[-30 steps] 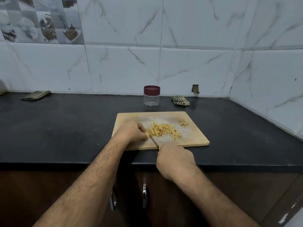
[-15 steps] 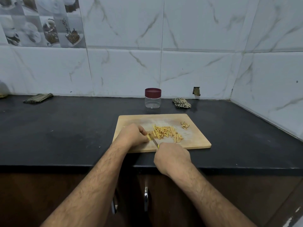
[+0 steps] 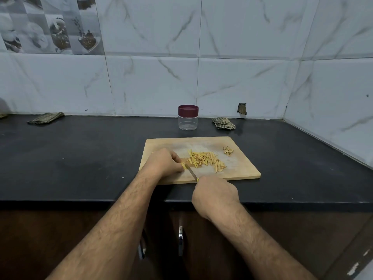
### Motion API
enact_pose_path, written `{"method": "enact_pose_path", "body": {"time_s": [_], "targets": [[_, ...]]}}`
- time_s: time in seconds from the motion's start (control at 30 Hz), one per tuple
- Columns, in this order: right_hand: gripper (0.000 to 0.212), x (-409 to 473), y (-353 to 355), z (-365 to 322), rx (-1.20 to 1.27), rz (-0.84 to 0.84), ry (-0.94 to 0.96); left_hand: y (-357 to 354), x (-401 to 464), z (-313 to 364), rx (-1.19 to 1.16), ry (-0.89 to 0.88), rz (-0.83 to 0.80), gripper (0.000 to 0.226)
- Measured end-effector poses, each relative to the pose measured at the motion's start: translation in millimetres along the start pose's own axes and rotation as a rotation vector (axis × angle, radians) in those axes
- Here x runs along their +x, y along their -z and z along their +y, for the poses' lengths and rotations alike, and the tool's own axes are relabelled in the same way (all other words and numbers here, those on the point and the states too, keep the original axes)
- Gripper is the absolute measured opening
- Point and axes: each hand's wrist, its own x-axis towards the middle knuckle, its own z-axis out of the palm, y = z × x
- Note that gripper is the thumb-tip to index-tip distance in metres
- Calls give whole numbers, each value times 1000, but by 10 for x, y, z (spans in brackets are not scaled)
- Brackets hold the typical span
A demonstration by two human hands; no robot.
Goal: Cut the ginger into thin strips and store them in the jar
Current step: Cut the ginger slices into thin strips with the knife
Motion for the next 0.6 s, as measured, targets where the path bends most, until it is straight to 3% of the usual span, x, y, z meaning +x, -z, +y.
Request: {"method": "enact_pose_path", "body": {"time_s": [0.27,0.4,0.6], "targets": [[30,59,77,10,0,18,0,-4,12,-17,-11,-2,7,13],[42,74,116,-37,10,10,46,-13,22,-26,-21,-3,11,13],[30,175,116,-104,1,8,58,-16,27,-33,-45,0,-1,11]]}}
